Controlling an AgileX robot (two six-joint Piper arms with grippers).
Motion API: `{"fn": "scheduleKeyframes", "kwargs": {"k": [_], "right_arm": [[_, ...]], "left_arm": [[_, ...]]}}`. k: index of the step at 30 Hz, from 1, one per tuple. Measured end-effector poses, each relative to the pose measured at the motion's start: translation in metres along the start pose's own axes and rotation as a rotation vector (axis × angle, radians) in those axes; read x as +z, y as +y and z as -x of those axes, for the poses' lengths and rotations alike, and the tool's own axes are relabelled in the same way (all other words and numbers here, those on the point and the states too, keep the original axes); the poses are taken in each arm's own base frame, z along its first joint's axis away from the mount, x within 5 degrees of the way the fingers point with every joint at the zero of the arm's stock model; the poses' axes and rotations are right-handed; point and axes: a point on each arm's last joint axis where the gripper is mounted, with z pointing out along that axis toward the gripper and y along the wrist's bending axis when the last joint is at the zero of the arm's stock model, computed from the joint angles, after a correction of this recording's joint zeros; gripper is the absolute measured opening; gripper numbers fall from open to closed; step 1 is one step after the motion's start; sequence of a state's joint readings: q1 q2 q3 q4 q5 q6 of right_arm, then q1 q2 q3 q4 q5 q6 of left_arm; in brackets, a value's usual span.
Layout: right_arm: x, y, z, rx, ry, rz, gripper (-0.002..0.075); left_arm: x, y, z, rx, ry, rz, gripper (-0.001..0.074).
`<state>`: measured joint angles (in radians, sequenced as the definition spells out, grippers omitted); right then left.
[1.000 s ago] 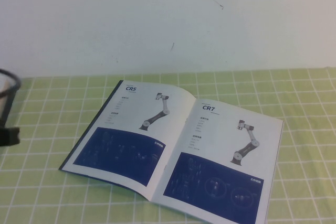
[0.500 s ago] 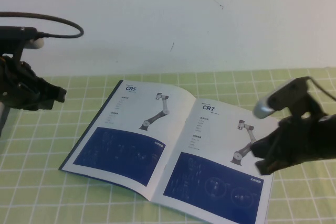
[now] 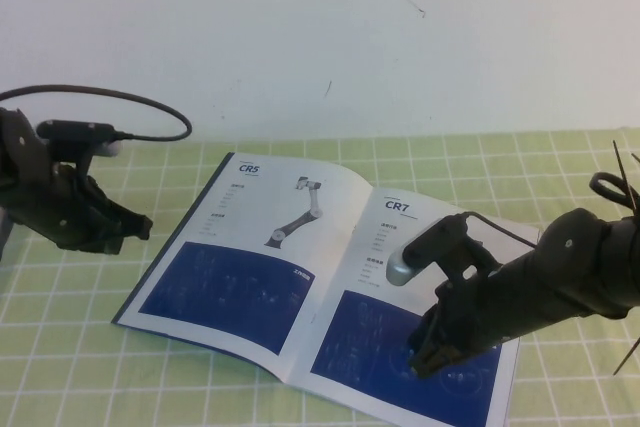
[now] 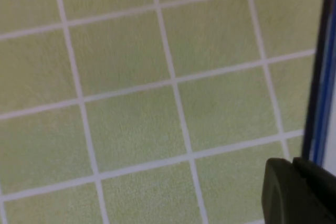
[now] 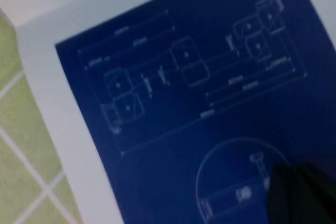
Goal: Close book
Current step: 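Close the open booklet and leave it lying on the table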
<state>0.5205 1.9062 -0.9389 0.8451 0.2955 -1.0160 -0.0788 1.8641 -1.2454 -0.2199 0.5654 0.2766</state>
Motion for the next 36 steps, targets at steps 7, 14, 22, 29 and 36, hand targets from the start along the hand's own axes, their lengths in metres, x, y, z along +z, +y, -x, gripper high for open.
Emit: {"fn": "scheduleKeyframes", "kwargs": {"k": [7, 14, 22, 29, 36], "right_arm": [[0.011, -0.002, 0.001, 0.033, 0.012, 0.012, -0.0003], [0.014, -0.003, 0.001, 0.049, 0.013, 0.018, -0.0003], [0.014, -0.003, 0.001, 0.057, 0.012, 0.019, -0.0003], [0.014, -0.003, 0.002, 0.042, 0.010, 0.019, -0.0003], [-0.004, 0.002, 0.003, -0.170, 0.016, 0.025, -0.0003]], "left_arm": [[0.038, -0.003, -0.011, 0.032, 0.090, 0.001, -0.0004], [0.045, -0.023, -0.009, 0.111, 0.115, -0.006, -0.0002], [0.046, -0.087, -0.015, 0.175, 0.164, -0.126, -0.0002], [0.028, -0.134, -0.025, 0.174, 0.196, -0.246, -0.0002], [-0.026, -0.167, -0.016, 0.156, 0.073, -0.416, -0.0002]]}}
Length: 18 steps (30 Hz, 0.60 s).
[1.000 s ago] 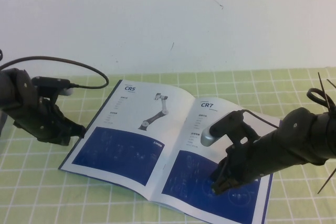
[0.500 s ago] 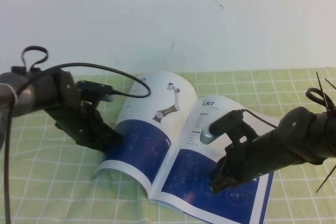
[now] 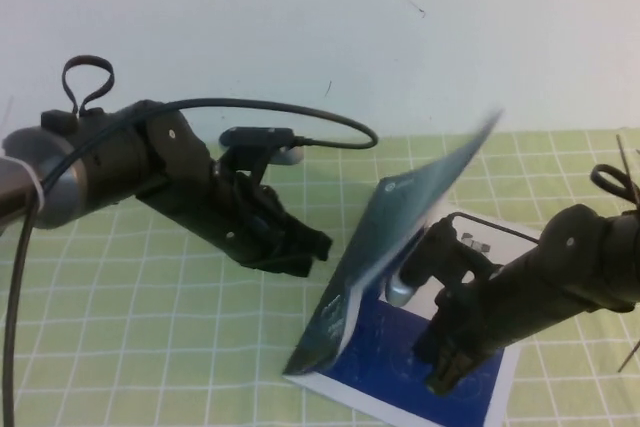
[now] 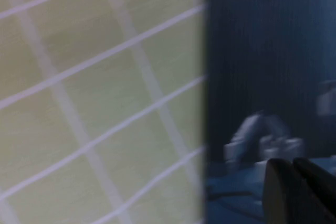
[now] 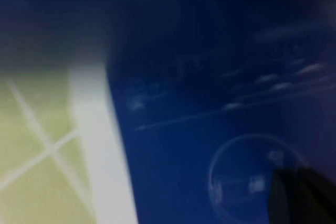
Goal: Close book
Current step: 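Close the open booklet and leave it lying on the table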
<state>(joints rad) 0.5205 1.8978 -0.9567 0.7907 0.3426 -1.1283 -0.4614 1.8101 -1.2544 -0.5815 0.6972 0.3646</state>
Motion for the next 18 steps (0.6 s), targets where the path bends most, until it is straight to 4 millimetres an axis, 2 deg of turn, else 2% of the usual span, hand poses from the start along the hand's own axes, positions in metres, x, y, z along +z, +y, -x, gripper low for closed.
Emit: {"fn": "scheduleKeyframes", "kwargs": {"k": [3, 7, 10, 14, 18], "right_arm": [[-0.021, 0.002, 0.001, -0.047, 0.000, 0.018, -0.0003], [-0.068, -0.003, 0.003, -0.040, -0.026, -0.003, -0.0003], [-0.104, -0.004, -0.004, -0.056, 0.015, -0.023, -0.0003], [-0.153, -0.003, -0.028, -0.092, 0.183, -0.110, -0.0003], [-0.194, -0.009, -0.052, -0.004, 0.335, -0.311, -0.0003]], "left_arm": [[-0.001, -0.015, 0.001, 0.018, -0.023, -0.076, -0.0002], [-0.002, -0.024, 0.002, 0.038, -0.034, -0.117, -0.0002], [-0.012, -0.027, 0.002, 0.076, -0.054, -0.104, -0.0002], [-0.048, -0.033, 0.003, 0.178, -0.115, -0.018, -0.0002], [-0.097, -0.033, -0.002, 0.239, -0.181, 0.170, -0.0002]]}}
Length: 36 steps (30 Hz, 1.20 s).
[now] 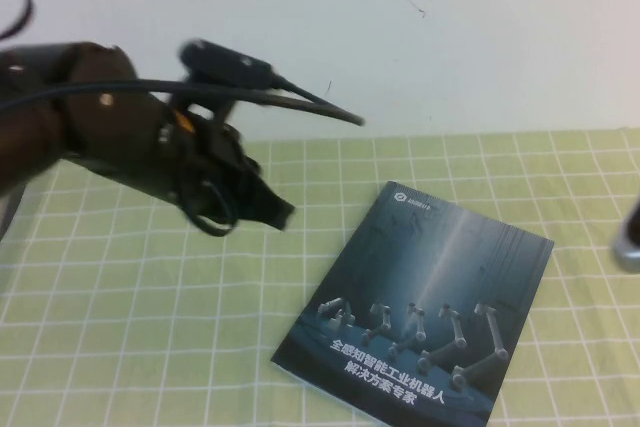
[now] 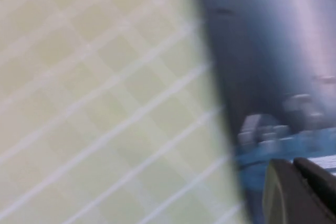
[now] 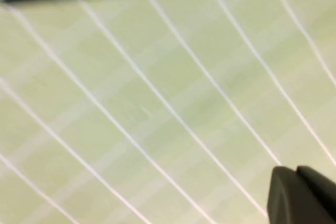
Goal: Close book
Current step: 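Close the open booklet and leave it lying on the table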
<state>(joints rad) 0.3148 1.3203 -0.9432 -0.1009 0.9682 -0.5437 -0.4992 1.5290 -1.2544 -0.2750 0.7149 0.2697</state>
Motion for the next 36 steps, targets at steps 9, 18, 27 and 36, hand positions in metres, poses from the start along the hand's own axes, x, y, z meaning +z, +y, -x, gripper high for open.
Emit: {"fn": "scheduleKeyframes", "kwargs": {"k": [9, 18, 27, 36], "right_arm": [[-0.035, 0.013, -0.047, 0.237, -0.181, -0.203, -0.0003], [-0.018, 0.065, -0.100, 0.320, -0.482, -0.205, -0.0003], [-0.013, 0.088, -0.125, 0.366, -0.673, -0.236, -0.0003], [-0.011, 0.096, -0.130, 0.405, -0.636, -0.155, -0.0003]], "left_arm": [[-0.108, 0.005, -0.036, -0.096, -0.284, 0.295, -0.0002], [-0.157, -0.012, -0.141, -0.096, -0.464, 0.295, -0.0002], [-0.154, -0.019, -0.203, -0.060, -0.682, 0.271, -0.0002], [-0.150, -0.019, -0.215, -0.059, -0.705, 0.270, -0.0002]]}}
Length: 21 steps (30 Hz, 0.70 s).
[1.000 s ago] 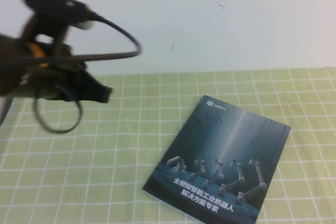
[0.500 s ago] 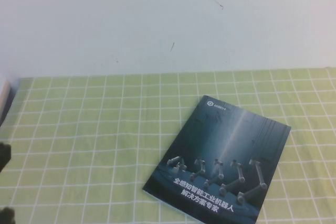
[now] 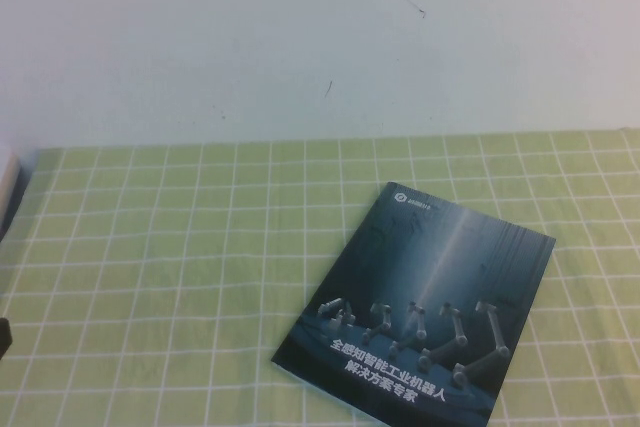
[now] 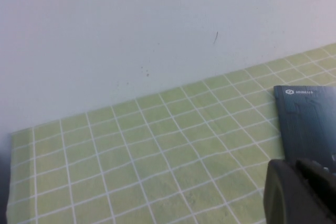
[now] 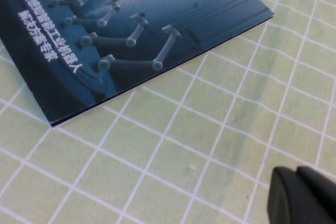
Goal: Close book
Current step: 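Close the open booklet and leave it lying on the table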
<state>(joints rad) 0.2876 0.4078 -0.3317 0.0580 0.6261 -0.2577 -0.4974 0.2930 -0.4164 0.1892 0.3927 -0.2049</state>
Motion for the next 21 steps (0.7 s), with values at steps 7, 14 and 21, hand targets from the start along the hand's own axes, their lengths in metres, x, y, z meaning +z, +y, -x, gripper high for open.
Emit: {"fn": "scheduleKeyframes", "kwargs": {"k": [7, 14, 21], "right_arm": [[0.000, 0.000, 0.000, 0.001, 0.000, 0.001, -0.0003], [0.000, 0.000, 0.000, 0.001, 0.002, 0.002, -0.0003], [0.000, 0.000, 0.000, 0.001, 0.003, 0.002, -0.0003]], "left_arm": [[0.000, 0.000, 0.000, 0.000, 0.002, 0.001, -0.0002], [0.000, 0.000, -0.012, -0.018, 0.015, 0.004, -0.0002], [-0.007, 0.008, -0.057, -0.134, 0.000, 0.141, -0.0004]]}}
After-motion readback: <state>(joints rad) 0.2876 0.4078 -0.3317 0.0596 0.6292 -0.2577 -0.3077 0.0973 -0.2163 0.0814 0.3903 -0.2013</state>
